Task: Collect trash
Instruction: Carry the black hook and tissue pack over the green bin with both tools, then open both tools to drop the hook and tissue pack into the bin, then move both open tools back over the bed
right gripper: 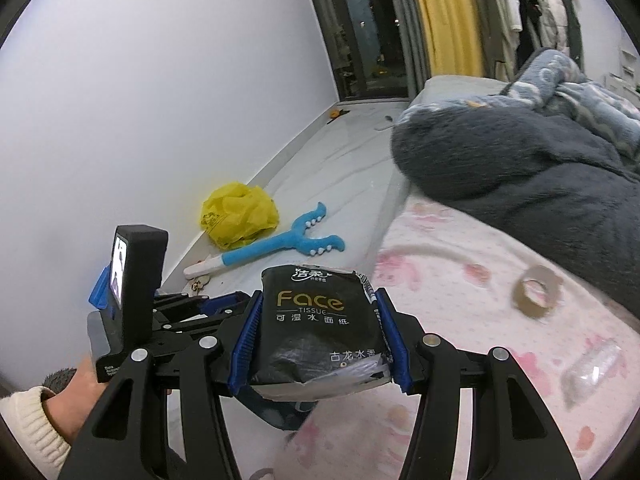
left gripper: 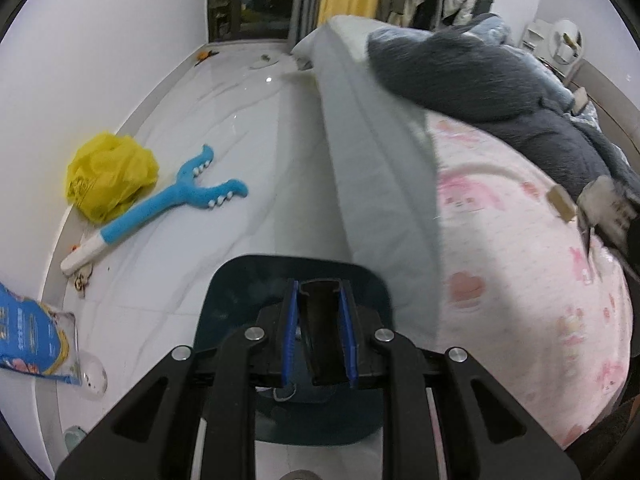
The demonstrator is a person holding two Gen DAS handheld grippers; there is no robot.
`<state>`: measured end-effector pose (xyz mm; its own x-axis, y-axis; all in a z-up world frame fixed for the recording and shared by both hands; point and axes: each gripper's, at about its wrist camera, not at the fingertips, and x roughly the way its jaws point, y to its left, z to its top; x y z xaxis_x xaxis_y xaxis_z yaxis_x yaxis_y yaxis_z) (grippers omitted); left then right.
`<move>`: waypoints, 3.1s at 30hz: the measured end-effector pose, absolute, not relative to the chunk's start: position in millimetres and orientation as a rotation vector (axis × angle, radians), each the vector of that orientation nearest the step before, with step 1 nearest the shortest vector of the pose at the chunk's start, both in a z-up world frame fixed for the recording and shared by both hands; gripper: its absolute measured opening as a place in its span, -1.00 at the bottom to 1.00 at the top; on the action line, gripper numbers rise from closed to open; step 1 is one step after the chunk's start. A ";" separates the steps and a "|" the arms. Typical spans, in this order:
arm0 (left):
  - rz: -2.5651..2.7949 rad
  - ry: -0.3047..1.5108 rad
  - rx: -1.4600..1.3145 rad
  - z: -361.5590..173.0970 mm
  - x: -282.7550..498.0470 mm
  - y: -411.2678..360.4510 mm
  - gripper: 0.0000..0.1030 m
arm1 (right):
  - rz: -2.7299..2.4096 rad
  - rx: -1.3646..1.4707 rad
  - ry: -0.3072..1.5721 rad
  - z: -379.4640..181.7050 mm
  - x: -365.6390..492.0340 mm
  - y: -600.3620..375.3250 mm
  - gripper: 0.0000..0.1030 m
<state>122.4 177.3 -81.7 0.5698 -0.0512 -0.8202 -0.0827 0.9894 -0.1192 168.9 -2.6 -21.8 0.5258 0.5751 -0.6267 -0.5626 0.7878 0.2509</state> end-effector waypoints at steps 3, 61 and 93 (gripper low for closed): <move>0.036 1.000 -0.175 -94.9 121.9 192.4 -0.58 | 0.700 0.007 0.762 -25.2 169.3 13.0 0.08; 0.085 0.869 -0.270 -60.0 64.1 303.2 0.32 | 0.625 -0.296 1.221 -192.7 193.2 164.9 0.08; -0.032 0.576 -0.191 29.6 61.4 244.9 0.73 | 0.635 -0.256 0.933 -116.3 182.2 132.2 0.84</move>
<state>61.4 244.9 29.6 0.8386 -0.0832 -0.5384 -0.0236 0.9818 -0.1884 182.2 132.2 -116.3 0.4311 0.3960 -0.8107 -0.6096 0.7903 0.0619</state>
